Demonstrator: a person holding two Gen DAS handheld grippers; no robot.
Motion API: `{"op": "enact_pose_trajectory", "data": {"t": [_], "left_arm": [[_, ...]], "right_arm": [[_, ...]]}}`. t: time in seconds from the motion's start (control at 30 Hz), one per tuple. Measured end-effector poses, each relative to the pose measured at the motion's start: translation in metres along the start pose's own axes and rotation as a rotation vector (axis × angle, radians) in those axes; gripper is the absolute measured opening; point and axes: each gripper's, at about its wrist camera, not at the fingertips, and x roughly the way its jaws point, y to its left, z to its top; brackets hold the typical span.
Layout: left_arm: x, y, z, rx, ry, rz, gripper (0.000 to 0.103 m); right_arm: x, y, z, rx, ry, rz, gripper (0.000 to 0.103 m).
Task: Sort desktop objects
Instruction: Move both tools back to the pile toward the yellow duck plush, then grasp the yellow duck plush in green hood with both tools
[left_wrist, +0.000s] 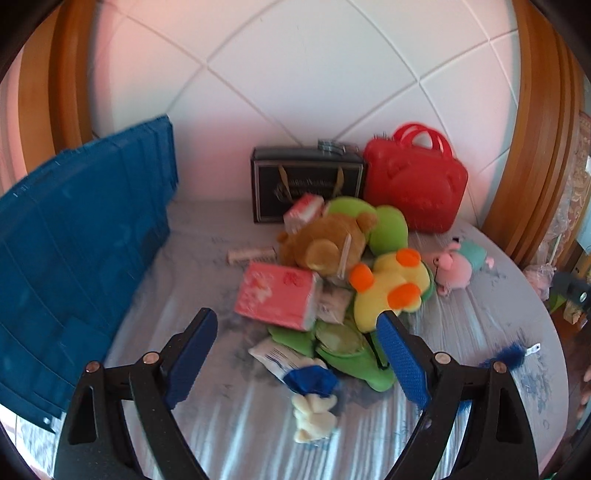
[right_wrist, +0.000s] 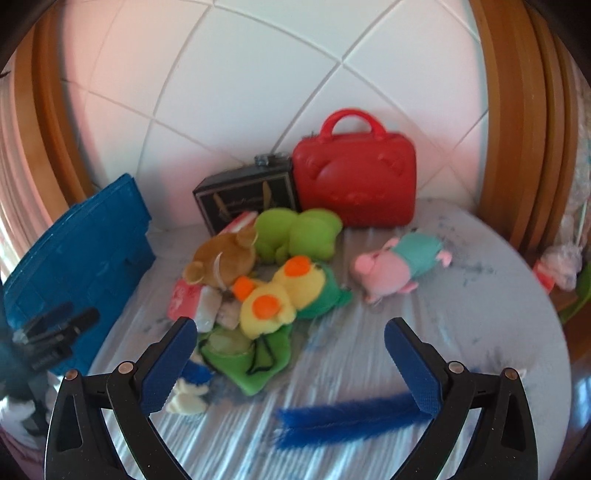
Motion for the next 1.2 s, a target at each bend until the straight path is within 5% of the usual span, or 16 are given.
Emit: {"op": "enact_pose_trajectory", "data": {"t": [0.17, 0.3, 0.67, 0.8, 0.97, 1.07, 1.2], "left_arm": [[0.039, -0.035, -0.006, -0.01, 0.065, -0.008, 0.089], [0.083, -0.063, -0.007, -0.002, 0.122, -0.024, 0.089], [0.215, -0.095, -0.016, 0.097, 0.303, -0.02, 0.089], [0.219, -0.076, -0.009, 0.151, 0.28, -0.026, 0.099], [0.203, -0.071, -0.005, 0.143, 0.291, -0.038, 0.099], [0.188, -0.074, -0.001, 0.079, 0.26, -0.08, 0.099], [0.209, -0.093, -0.009, 0.112, 0.285, -0.004, 0.099]], "right_arm": [[0.035, -0.016, -0.007, -0.056, 0.102, -0.004, 0.103], [0.082, -0.046, -0.011, 0.063, 0.244, 0.046, 0.103], [0.179, -0.066, 0.019, 0.012, 0.317, 0.053, 0.103], [0.23, -0.06, 0.028, 0.006, 0.366, 0.105, 0.103], [0.281, -0.045, 0.023, -0.011, 0.436, 0.151, 0.103], [0.292, -0.042, 0.013, -0.018, 0.472, 0.198, 0.103], [0.285, -0.044, 0.009, -0.042, 0.468, 0.21, 0.103]]}}
